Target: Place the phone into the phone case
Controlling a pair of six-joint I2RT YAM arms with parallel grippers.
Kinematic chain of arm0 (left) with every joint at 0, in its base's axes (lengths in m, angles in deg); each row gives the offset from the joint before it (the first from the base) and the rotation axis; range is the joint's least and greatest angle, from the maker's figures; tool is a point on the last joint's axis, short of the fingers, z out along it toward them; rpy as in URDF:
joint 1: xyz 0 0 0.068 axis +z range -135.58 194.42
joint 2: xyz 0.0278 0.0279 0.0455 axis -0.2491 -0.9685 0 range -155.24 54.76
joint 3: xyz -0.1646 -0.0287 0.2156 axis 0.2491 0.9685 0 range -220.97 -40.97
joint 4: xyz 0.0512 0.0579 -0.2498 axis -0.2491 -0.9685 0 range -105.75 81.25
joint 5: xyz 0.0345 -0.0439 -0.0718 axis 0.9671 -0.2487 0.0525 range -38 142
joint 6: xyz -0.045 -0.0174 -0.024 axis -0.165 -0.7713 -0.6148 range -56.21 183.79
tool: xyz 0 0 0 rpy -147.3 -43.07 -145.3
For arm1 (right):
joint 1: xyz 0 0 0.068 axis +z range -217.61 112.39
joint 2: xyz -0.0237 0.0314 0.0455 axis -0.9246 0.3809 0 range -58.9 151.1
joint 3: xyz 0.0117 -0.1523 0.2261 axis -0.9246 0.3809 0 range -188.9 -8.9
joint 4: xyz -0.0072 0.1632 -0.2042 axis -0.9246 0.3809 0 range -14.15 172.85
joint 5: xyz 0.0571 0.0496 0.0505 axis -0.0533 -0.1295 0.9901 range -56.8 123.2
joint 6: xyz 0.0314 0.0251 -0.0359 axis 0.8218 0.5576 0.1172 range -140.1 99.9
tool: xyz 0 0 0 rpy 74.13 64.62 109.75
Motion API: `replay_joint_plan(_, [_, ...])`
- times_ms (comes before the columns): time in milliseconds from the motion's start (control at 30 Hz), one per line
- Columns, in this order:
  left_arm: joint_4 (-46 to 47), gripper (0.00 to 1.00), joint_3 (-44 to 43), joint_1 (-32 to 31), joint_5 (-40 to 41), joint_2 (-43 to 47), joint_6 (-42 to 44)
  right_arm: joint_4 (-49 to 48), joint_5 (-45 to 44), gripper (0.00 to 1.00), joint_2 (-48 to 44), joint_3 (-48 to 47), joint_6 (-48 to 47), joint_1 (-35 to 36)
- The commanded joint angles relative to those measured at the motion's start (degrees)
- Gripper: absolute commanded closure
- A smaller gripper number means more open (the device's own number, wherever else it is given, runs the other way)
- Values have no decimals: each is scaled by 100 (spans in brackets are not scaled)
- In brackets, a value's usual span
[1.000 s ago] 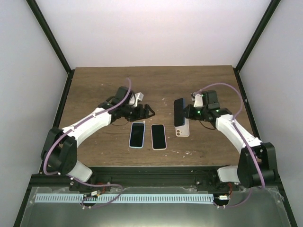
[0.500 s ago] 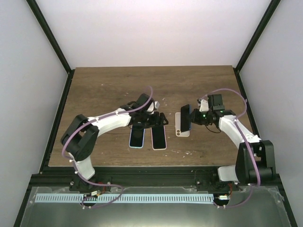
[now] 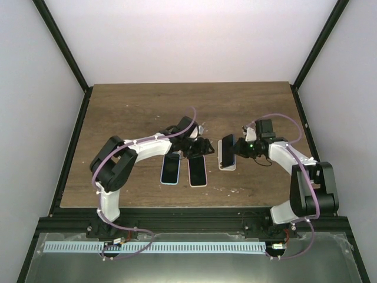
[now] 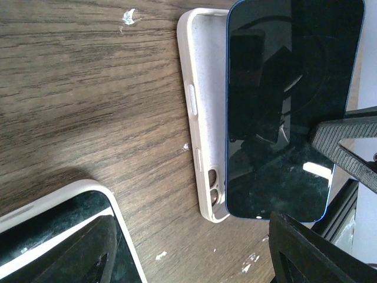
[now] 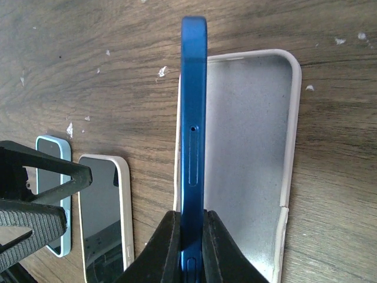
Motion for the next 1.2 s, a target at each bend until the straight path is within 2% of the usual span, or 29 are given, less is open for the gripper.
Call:
replay_joint_plan(0, [289,28,-209,-19,-178,-206,-111,-275,248,96,154,-24,0,-42])
replay_joint_plan(600, [390,34,-634,-45,-428,-890,-372,-643,668,90,1025,-66,-10,-42])
replay_joint_plan(900, [487,36,-729,-45,-518,-1115,-479,-513,275,82,906,-103,37,-42])
replay_joint_plan(1033, [531,37,-760,-54,-573,-1153,-516,-403,28,72,804,-141,53,-42])
replay_joint_plan(1167, [541,38,-765,-61,-573,-1149,-516,-234,-211,67,692,-188,19,-35])
